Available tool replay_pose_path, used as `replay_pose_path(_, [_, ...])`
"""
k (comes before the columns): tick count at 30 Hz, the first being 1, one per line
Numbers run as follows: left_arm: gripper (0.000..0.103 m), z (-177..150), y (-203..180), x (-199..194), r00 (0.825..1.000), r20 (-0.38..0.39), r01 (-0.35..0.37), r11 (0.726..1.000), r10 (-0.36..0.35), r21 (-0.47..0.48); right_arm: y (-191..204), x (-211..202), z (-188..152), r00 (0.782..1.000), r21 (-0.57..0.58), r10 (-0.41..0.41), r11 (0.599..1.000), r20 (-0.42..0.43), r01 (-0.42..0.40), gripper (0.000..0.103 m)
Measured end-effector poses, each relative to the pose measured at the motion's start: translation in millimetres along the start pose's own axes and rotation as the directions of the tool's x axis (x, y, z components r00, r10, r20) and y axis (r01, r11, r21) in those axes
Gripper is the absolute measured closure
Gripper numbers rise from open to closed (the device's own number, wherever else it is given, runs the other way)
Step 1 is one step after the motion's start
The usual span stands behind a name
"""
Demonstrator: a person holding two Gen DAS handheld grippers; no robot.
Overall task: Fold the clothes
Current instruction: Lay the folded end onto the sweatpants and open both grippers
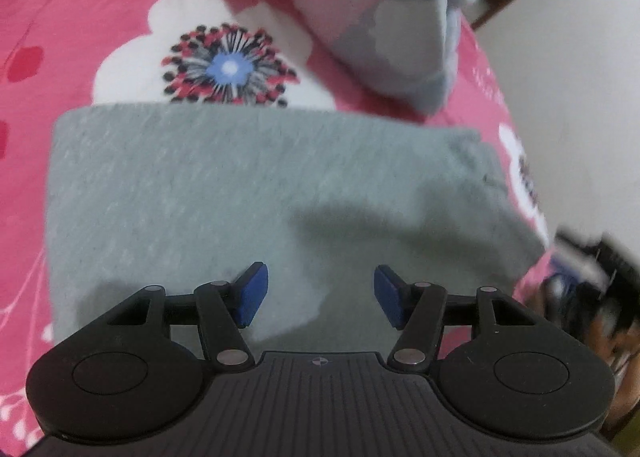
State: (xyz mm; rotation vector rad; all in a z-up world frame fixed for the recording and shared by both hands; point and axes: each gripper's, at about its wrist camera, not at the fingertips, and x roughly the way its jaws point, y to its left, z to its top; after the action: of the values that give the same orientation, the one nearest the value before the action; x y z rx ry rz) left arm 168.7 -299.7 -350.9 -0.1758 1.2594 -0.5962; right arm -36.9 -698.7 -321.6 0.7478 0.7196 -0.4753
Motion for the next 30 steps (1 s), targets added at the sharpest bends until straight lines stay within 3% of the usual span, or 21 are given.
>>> replay_pose_path(2, [0.044, -8.3, -0.1, 0.6, 1.000, -0.008, -0.027, 0.999, 0.027, 0.046, 27.1, 13.2, 7.3, 1.000, -0.174, -0.014, 0.985, -0.011, 0.012, 0.038])
replay_pose_path(5, [0.044, -19.3, 0.0, 1.6, 0.998, -0.018, -0.066, 0.992, 0.068, 0.105, 56.6, 44.4, 13.9, 0.996, -0.389, -0.052, 0.921, -0.067, 0.021, 0.041])
replay_pose_path(9, [0.044, -29.5, 5.6, 6.1, 0.995, -0.033, -0.085, 0.985, 0.092, 0.152, 67.8, 66.9, 8.1, 0.978, -0.556, -0.099, 0.831, -0.182, -0.019, 0.095])
replay_pose_path(14, [0.044, -32.9, 11.8, 0.9, 0.996, -0.050, -0.057, 0.983, 0.067, 0.175, 70.3, 32.0, 6.0, 0.982, -0.622, -0.058, 0.780, -0.179, -0.067, 0.098])
replay_pose_path(17, [0.044, -32.6, 15.9, -0.2, 0.996, -0.072, -0.030, 0.985, 0.043, 0.173, 50.6, 42.5, 0.4, 0.968, -0.580, -0.125, 0.814, -0.216, -0.024, 0.097])
replay_pose_path(20, [0.044, -31.4, 17.9, 2.6, 0.995, -0.096, -0.018, 0.983, 0.036, 0.182, 49.0, 44.5, 9.5, 0.968, -0.531, -0.100, 0.847, -0.231, -0.040, 0.093])
replay_pose_path(22, [0.044, -31.0, 18.6, 4.1, 0.994, -0.100, -0.014, 0.983, 0.033, 0.183, 53.4, 49.4, 14.5, 0.966, -0.522, -0.093, 0.851, -0.242, -0.049, 0.079])
replay_pose_path(23, [0.044, -30.8, 18.8, 4.7, 0.994, -0.100, -0.013, 0.983, 0.032, 0.182, 55.8, 54.1, 14.6, 0.963, -0.531, -0.100, 0.846, -0.250, -0.049, 0.062])
replay_pose_path(24, [0.044, -30.5, 19.0, 5.3, 0.994, -0.100, -0.013, 0.983, 0.031, 0.182, 57.1, 58.1, 13.6, 0.959, -0.539, -0.100, 0.840, -0.264, -0.061, 0.053])
replay_pose_path(25, [0.044, -30.2, 19.2, 5.9, 0.994, -0.100, -0.012, 0.983, 0.030, 0.181, 57.9, 62.4, 11.5, 0.952, -0.550, -0.098, 0.831, -0.291, -0.083, 0.054])
replay_pose_path(27, [0.044, -30.4, 19.4, 6.3, 0.995, -0.101, -0.008, 0.983, 0.027, 0.184, 60.6, 69.2, 7.1, 0.930, -0.579, -0.104, 0.805, -0.352, -0.128, 0.092])
replay_pose_path(30, [0.044, -30.5, 20.6, 2.2, 0.994, -0.105, 0.002, 0.983, 0.018, 0.186, 68.4, 47.4, 8.0, 0.936, -0.636, -0.065, 0.750, -0.347, -0.184, 0.095])
